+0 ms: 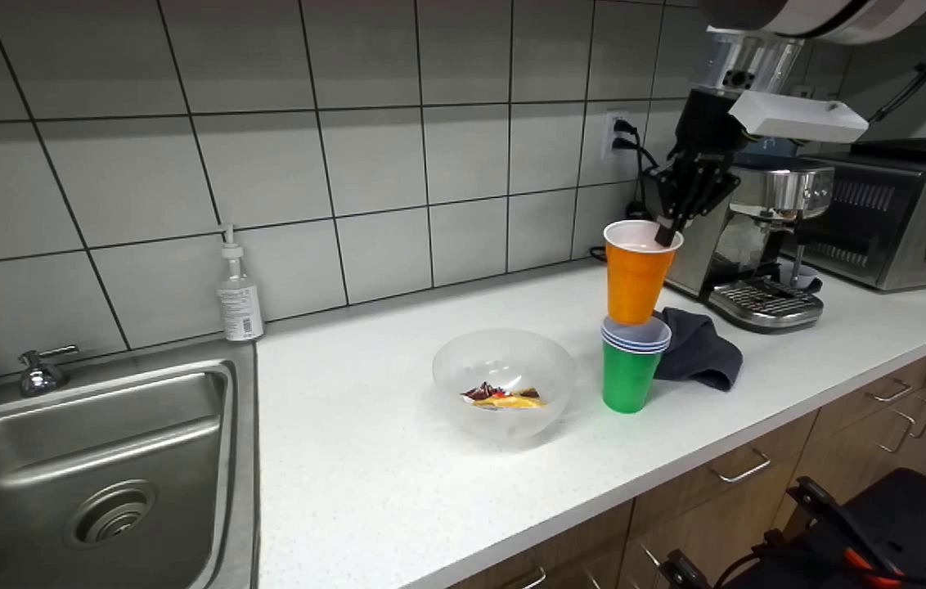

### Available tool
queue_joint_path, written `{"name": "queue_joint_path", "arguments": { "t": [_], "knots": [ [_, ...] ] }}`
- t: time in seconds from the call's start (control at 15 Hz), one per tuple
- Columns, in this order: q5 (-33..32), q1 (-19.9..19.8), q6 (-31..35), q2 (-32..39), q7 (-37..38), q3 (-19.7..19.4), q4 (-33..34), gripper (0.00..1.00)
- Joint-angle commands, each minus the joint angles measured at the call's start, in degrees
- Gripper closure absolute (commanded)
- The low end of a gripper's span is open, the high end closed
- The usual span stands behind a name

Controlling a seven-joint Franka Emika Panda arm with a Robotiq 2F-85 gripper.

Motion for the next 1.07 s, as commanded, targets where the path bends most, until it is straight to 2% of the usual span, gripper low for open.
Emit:
{"name": "queue_joint_path", "arguments": {
  "t": [0.0,1.0],
  "knots": [
    [-1.5,-0.9,-0.8,0.5,1.6,0.3,0.2,0.99],
    [-2.5,-1.9,0.4,4.6,3.7,0.6,0.9,0.99]
  ]
}}
